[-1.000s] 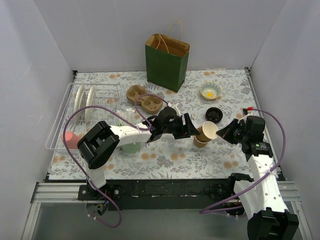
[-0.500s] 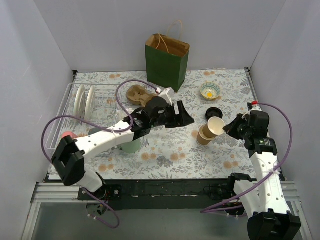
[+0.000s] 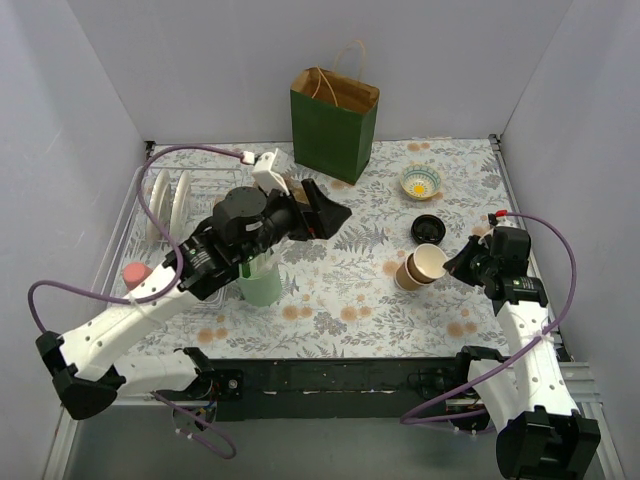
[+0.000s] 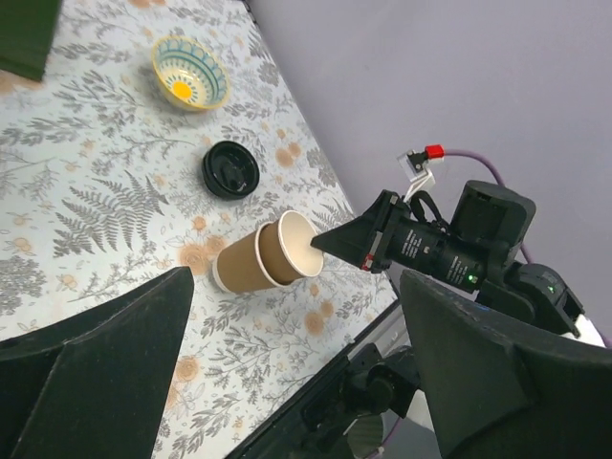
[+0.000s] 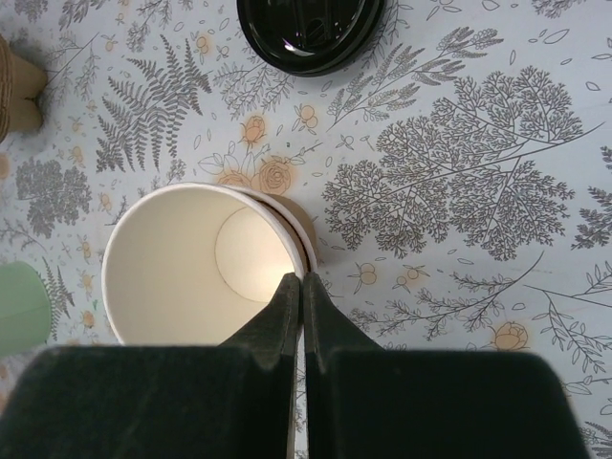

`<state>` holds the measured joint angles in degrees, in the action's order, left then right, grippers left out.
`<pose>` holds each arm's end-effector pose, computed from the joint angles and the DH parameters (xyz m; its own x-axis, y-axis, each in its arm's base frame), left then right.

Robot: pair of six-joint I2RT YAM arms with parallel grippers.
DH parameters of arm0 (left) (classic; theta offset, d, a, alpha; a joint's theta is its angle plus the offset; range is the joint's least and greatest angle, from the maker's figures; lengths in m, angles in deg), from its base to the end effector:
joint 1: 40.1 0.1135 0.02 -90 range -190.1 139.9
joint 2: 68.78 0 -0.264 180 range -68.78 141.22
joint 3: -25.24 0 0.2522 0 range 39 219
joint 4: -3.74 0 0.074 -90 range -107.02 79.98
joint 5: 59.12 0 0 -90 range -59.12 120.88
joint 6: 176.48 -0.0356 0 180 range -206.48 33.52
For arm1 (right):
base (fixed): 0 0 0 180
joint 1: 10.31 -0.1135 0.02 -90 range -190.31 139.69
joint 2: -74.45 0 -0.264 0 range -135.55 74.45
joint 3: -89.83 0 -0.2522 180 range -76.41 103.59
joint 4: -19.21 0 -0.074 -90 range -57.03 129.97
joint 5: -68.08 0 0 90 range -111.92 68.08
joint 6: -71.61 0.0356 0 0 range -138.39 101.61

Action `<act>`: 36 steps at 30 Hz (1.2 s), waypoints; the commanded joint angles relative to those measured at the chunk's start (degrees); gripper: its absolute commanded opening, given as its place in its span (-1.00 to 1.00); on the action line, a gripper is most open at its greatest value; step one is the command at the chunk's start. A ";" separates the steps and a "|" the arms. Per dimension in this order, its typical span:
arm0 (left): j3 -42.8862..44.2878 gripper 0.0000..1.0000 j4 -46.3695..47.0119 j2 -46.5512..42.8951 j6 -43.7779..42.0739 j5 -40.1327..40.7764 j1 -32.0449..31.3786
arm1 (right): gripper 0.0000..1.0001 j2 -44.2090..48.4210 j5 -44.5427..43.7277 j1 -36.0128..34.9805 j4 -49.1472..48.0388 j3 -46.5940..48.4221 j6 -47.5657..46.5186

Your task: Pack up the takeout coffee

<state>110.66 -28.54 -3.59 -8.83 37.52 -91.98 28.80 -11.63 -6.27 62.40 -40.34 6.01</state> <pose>0.1593 -0.1964 0.4175 -0.7227 -0.6508 -0.2328 0.0263 0.3106 -0.9502 0.1717 -0.0058 0.2520 -0.6004 0.4499 -0.6612 0.1964 0.8844 0.4234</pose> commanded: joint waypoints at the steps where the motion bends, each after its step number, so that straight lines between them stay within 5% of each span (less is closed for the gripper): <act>1: 1.21 0.82 -4.85 -4.80 -3.03 6.11 0.02 | -0.97 -0.41 -3.33 -0.17 -1.05 1.28 -2.25; 7: -0.11 0.86 -5.56 -8.23 -3.38 8.04 0.02 | -0.97 -0.32 -5.71 -0.34 -1.49 1.28 -3.31; 23: -0.55 0.88 -9.42 -11.83 -3.38 9.27 0.02 | -0.97 -1.73 -30.49 -2.19 6.43 5.58 -3.05; 36: -1.61 0.89 -10.74 -13.77 -3.29 9.89 -0.07 | -0.97 1.88 -30.15 -2.19 7.05 10.51 -2.96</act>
<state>109.63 -38.25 -16.38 -11.13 46.02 -91.98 29.83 -40.18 -8.24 70.16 -31.70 2.58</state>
